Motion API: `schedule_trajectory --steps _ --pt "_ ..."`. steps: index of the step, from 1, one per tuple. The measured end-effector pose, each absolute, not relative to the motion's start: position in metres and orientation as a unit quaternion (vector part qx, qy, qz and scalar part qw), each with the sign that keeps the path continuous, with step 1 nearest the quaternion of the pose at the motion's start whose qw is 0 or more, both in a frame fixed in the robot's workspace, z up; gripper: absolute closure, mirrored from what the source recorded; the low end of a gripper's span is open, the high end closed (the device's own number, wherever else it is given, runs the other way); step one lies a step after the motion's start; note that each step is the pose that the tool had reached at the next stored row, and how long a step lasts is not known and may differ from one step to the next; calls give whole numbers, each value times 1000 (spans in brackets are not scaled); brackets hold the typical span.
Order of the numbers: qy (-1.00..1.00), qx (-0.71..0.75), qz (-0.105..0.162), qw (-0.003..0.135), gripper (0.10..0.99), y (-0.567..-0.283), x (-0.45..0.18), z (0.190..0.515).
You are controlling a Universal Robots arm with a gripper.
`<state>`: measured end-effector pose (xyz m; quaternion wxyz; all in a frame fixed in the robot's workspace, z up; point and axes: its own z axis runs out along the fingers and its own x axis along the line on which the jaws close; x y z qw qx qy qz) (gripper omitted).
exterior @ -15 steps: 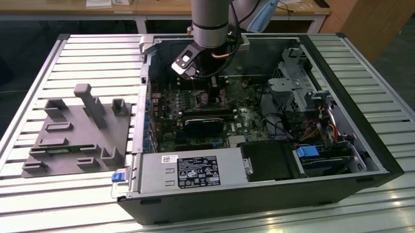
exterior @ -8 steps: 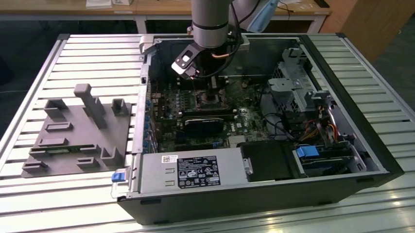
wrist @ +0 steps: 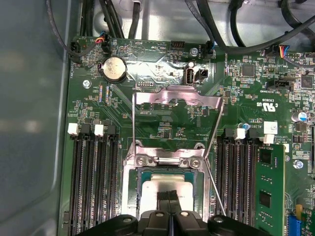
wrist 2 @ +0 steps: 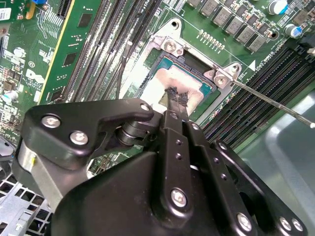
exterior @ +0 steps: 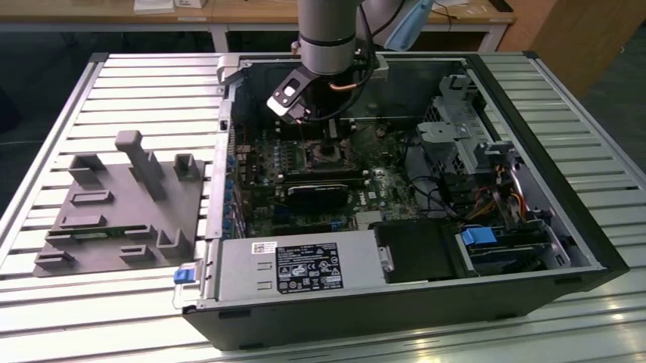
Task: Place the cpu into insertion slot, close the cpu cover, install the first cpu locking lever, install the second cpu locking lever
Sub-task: 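Place the cpu into insertion slot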
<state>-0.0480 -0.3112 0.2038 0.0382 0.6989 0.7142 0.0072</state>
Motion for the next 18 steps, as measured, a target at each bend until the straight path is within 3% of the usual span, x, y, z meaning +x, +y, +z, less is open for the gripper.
schedule_trajectory --steps 2,18 --pt "714 699 13 33 984 -311 -48 204" --pt "714 699 13 33 984 -312 -48 198"
